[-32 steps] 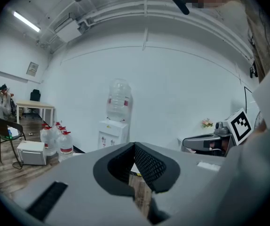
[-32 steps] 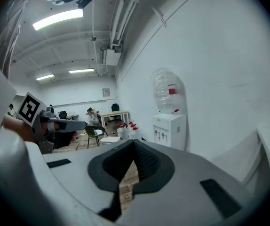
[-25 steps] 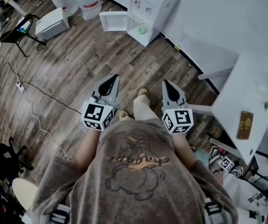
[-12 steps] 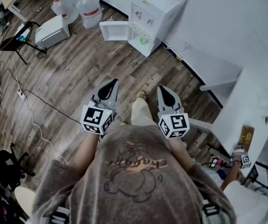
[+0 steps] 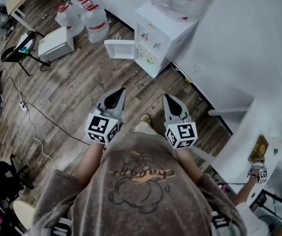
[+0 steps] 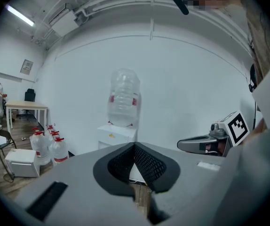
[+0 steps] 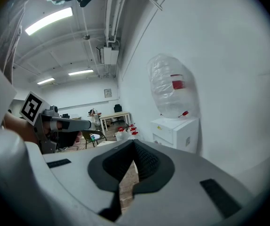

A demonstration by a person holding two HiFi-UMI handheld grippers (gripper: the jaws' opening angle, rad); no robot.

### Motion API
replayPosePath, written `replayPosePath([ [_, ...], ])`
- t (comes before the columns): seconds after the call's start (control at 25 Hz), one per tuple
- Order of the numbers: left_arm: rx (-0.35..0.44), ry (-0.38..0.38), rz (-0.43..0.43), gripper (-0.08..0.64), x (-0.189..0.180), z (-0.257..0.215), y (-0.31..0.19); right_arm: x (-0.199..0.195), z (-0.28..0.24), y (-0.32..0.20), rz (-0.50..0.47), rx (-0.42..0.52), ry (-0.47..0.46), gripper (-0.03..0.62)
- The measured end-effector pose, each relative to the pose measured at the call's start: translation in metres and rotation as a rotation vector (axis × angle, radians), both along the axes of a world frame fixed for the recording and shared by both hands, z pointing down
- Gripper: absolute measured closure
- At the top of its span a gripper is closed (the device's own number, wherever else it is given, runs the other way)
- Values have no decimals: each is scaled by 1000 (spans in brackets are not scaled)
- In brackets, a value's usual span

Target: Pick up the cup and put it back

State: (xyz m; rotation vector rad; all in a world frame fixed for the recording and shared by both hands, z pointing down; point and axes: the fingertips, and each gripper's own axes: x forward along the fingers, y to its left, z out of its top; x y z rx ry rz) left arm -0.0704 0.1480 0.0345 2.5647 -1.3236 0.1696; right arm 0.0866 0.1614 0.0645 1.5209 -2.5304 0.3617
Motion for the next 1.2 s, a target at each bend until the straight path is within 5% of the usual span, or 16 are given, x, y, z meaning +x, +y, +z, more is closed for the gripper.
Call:
replayPosePath([
  [0.68,8,0,-47,561,37,-1,-131,29,4,-127,-93,-29,1,591],
  [1.2,-18,14,76,561,24,11,-224,18,7,-197,37,-50,5,591],
])
